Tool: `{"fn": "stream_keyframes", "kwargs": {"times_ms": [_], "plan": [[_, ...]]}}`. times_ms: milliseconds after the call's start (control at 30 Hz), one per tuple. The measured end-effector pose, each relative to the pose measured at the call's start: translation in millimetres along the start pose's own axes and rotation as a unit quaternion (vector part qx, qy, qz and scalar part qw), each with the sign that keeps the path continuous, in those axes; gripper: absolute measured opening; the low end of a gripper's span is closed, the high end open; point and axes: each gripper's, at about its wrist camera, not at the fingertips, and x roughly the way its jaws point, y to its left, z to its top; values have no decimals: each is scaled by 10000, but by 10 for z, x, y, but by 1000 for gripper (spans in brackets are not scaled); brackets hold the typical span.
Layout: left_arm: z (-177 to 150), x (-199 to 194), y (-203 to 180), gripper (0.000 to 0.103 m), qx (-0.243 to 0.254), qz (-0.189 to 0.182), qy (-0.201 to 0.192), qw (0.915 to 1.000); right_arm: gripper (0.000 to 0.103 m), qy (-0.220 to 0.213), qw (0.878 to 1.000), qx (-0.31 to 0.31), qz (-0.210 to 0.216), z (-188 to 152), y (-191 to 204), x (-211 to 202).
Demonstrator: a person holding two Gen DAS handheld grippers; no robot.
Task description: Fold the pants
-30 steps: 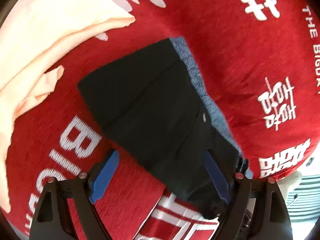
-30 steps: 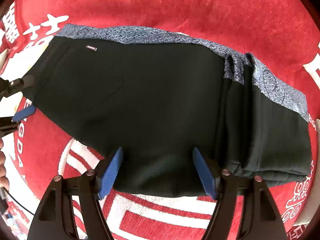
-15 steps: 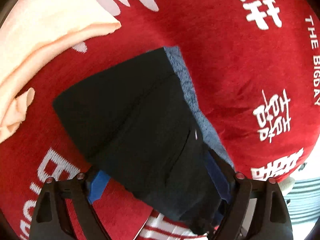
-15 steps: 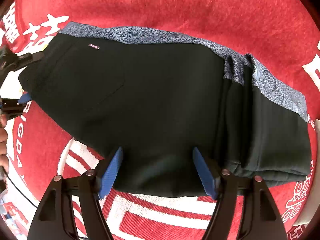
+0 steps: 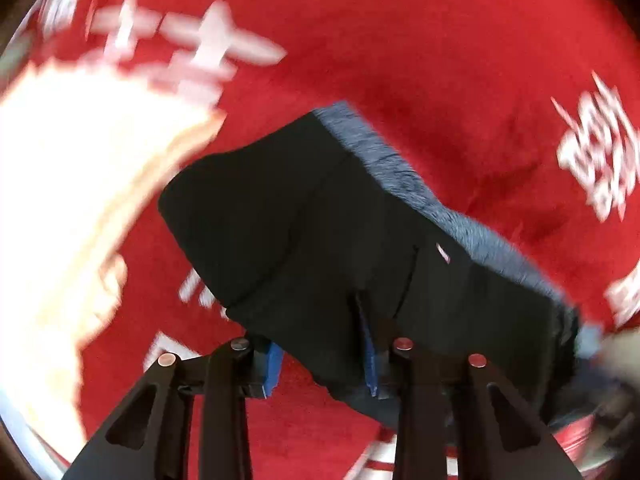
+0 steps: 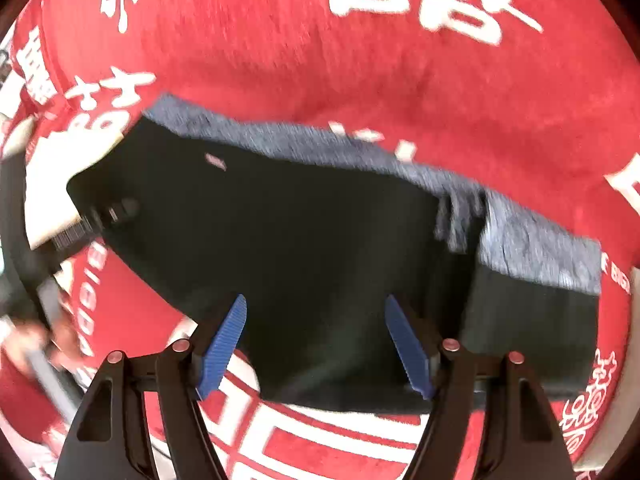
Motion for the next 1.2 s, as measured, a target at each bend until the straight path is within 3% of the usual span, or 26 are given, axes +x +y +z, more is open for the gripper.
{"fn": "stream_keyframes", "kwargs": {"times_ms": [133, 333, 433, 500, 700, 733, 767, 833, 1033, 1200], "plan": [[-128, -104, -276, 32, 924, 616, -413, 9930, 77, 291, 9980, -234, 506, 462, 237, 14], [-245, -136, -425, 32, 1535, 1076, -662, 9800, 80, 933, 9862, -776, 1123, 1162, 978, 206], [-283, -140, -497, 32, 1772, 1126, -699, 9752, 83, 1330, 9745, -1125, 1413, 1404, 1427, 356], [-297, -146, -534, 32, 1890, 1199, -732, 9719, 84, 1851, 9599, -1382, 1589, 1470, 1741, 568], [-314, -171, -602, 32, 2091, 1340, -790, 9654, 84, 2739, 9342, -2006, 1096, 1379, 2187, 1041], [-313, -177, -609, 32, 2103, 1349, -799, 9650, 78, 2830, 9311, -2061, 1026, 1342, 2204, 1086], [-315, -181, -618, 32, 2108, 1353, -781, 9650, 51, 2922, 9281, -2091, 978, 1305, 2197, 1117], [-323, -192, -637, 32, 2108, 1354, -738, 9653, 20, 2845, 9332, -1997, 917, 1307, 2123, 1085], [-314, -497, -898, 32, 2346, 1125, -1117, 9591, 16, 1984, 9552, -1688, 1404, 1286, 1649, 605], [-267, -800, -1198, 32, 2472, 842, -1410, 9549, 16, 1324, 9650, -1128, 1965, 1181, 1105, 140]]}}
